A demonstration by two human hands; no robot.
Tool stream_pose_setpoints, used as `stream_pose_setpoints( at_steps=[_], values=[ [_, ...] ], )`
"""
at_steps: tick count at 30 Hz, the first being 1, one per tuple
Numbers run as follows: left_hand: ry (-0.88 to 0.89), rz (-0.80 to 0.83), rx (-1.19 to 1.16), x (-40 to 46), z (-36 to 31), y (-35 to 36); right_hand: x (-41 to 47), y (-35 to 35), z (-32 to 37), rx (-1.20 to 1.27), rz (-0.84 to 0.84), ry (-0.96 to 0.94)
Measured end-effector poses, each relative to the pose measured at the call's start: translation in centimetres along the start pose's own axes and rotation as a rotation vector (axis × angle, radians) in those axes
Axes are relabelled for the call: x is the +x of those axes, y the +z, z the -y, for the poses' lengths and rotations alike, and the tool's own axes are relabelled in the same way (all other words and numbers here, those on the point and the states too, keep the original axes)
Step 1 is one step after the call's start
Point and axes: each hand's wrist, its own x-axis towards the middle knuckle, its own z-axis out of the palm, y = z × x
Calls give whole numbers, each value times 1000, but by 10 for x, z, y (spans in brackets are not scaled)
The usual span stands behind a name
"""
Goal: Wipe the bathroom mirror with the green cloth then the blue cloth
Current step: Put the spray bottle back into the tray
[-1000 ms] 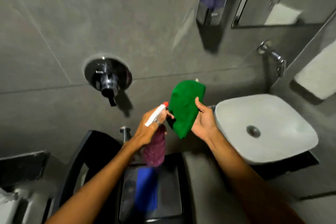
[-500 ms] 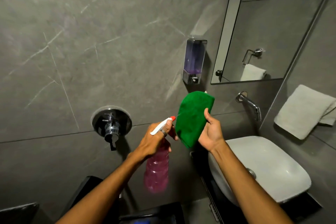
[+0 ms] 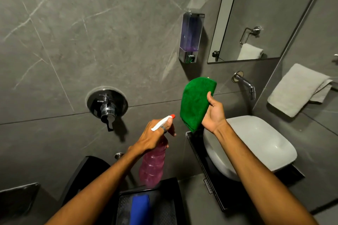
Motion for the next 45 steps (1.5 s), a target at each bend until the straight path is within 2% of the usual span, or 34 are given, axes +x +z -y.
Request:
stream_pose_setpoints(
  at_steps=[3, 8, 15, 19, 21, 23, 26, 28, 33, 34, 35, 36, 41, 45],
  values=[
    [29, -53, -86, 8, -8, -1, 1, 0, 1, -10, -5, -9],
    [43, -47, -167, 19, -18, -5, 2, 2, 0, -14, -9, -21],
    [18, -3, -81, -2, 23, -2, 0, -6, -18, -12, -51, 19],
    [-11, 13, 74, -19, 60, 0, 2, -10, -39, 19, -73, 55],
    [-125, -46, 186, -29, 83, 1, 1, -12, -47, 17, -95, 65],
    [-264, -162, 200, -47, 113, 3, 0, -16, -61, 34, -99, 93],
    [-489, -412, -100, -83, 166, 7, -6, -26, -94, 13, -135, 150],
    [-638, -509, -274, -108, 189, 10, -14, -35, -113, 53, -170, 170],
    [-734, -713, -336, -149, 228, 9, -33, -58, -158, 105, -252, 294],
    [-750, -709, -337, -151, 228, 7, -39, -56, -159, 85, -271, 317],
    [-828, -661, -308, -153, 270, 7, -24, -72, -192, 79, -300, 348],
    [-839, -620, -263, -155, 281, 6, -24, -79, -205, 55, -320, 362],
    [-781, -458, -71, -171, 306, 1, -46, -91, -231, 29, -349, 309],
    [-840, -399, -70, -183, 340, 5, -53, -104, -250, 26, -360, 307]
  ],
)
